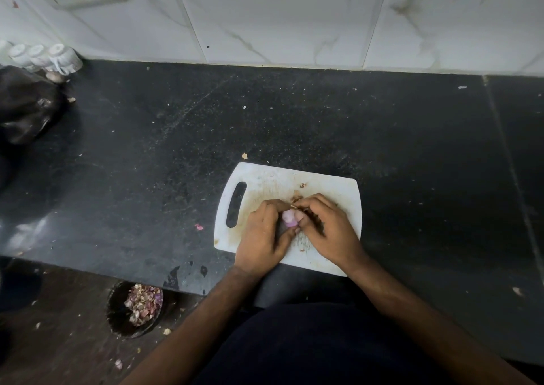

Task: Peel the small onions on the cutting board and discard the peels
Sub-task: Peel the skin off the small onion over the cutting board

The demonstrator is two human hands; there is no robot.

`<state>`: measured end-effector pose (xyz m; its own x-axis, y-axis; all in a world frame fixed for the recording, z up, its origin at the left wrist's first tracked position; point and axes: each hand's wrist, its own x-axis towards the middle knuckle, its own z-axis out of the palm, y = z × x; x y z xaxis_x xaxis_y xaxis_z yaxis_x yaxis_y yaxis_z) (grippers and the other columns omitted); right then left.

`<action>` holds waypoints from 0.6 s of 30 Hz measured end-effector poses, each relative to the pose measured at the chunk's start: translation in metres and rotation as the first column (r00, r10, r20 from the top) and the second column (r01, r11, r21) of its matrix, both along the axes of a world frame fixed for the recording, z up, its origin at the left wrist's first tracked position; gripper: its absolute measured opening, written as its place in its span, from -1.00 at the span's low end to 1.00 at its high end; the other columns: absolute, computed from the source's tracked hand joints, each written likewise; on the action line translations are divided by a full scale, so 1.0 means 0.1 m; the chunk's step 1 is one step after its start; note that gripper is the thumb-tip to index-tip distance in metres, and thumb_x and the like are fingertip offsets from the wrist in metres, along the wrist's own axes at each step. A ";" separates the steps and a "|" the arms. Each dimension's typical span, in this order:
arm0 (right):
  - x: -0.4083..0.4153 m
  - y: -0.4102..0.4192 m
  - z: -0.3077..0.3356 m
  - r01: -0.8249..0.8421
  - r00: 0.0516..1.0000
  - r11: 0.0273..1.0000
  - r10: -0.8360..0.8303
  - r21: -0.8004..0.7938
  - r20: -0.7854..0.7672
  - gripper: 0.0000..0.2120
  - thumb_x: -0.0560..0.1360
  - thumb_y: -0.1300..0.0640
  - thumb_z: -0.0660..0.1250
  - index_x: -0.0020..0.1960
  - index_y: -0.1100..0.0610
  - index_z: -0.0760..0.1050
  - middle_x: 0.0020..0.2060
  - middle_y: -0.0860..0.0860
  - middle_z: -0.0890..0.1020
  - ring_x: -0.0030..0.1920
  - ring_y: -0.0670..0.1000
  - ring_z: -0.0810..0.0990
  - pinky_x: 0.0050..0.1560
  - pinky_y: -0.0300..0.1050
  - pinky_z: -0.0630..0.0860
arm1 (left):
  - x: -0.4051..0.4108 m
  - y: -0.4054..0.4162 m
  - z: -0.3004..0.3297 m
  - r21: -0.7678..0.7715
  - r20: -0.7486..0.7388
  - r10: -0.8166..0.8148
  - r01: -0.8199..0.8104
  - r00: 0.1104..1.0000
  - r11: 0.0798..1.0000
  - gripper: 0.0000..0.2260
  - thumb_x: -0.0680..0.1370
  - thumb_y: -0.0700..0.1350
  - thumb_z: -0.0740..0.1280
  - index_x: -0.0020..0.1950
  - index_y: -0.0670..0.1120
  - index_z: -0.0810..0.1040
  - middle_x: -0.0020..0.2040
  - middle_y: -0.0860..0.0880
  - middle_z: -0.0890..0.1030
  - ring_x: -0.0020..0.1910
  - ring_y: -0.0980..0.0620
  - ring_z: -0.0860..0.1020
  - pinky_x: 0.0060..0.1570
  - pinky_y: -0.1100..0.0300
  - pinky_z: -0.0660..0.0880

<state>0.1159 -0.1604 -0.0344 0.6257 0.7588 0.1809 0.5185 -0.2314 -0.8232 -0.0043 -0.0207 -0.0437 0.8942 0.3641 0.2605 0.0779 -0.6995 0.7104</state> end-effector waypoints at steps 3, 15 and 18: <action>0.01 0.03 -0.05 0.044 0.999 0.999 -0.044 -0.026 -0.010 -0.90 0.59 0.13 0.40 0.09 0.10 0.59 -0.03 -0.15 0.59 0.01 -0.17 0.60 0.03 -0.21 0.54 | 0.00 0.01 0.00 -0.037 -0.030 0.010 -0.011 0.999 0.999 -0.62 0.55 -0.03 0.49 0.28 -0.13 0.49 0.12 0.00 0.59 0.04 0.06 0.57 0.06 0.08 0.53; 0.01 0.07 -0.05 0.013 0.999 0.988 -0.008 -0.151 0.034 -0.67 0.60 -0.08 0.17 0.02 0.18 0.52 -0.09 -0.12 0.56 -0.05 -0.08 0.52 -0.02 -0.13 0.47 | -0.01 0.05 -0.06 0.033 -0.102 -0.052 0.056 0.993 0.998 -0.71 0.60 -0.03 0.40 0.21 -0.12 0.42 0.21 -0.04 0.56 0.23 0.00 0.54 0.21 0.11 0.35; 0.04 0.07 -0.03 -0.012 1.000 0.989 0.015 -0.148 0.024 -0.63 0.58 -0.09 0.17 0.02 0.19 0.55 -0.08 -0.01 0.65 -0.05 0.01 0.59 -0.03 -0.05 0.52 | 0.00 0.04 -0.05 0.084 -0.137 -0.057 0.069 0.989 0.994 -0.73 0.63 -0.03 0.35 0.24 -0.10 0.39 0.21 -0.03 0.54 0.19 0.00 0.54 0.19 0.17 0.28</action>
<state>0.1197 -0.1538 -0.0375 0.6120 0.7867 0.0817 0.5421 -0.3420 -0.7675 -0.0043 -0.0171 -0.0489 0.9437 0.2868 0.1649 0.1224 -0.7657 0.6314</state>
